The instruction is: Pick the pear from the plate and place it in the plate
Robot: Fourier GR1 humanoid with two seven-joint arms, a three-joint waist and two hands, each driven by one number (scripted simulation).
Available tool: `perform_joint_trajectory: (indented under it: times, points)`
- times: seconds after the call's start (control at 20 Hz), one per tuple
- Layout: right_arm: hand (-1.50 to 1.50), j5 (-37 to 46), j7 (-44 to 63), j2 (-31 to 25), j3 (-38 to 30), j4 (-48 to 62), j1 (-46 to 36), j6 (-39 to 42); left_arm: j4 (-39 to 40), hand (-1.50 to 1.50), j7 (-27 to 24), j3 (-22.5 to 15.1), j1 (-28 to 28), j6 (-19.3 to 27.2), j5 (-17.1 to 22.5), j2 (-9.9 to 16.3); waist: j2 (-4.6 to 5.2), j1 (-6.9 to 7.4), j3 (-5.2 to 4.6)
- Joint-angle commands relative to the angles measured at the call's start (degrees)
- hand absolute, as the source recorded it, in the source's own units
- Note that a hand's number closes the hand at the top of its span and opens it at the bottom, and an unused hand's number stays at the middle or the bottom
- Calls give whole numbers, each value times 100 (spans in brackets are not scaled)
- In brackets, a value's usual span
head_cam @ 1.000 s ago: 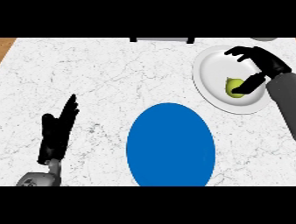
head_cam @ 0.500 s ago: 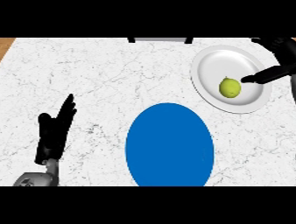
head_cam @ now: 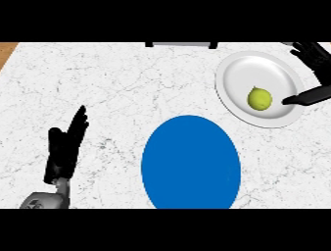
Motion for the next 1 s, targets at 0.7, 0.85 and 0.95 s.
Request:
perform_joint_trajectory:
  times: [0.7, 0.85, 0.95]
  points:
    - [-150, 177, -41, 182, 198, 203, 82, -872, 148, 0, -276, 207, 0, -327, 118, 90, 12, 46, -1]
    - [-150, 257, -277, 208, 273, 187, 225, -997, 97, 0, -205, 28, 138, -183, -52, -68, 20, 70, 3]
    - [-150, 229, -180, 74, 232, 195, 187, -1050, -125, 0, 29, 201, 98, -423, 168, 155, 13, 71, 3]
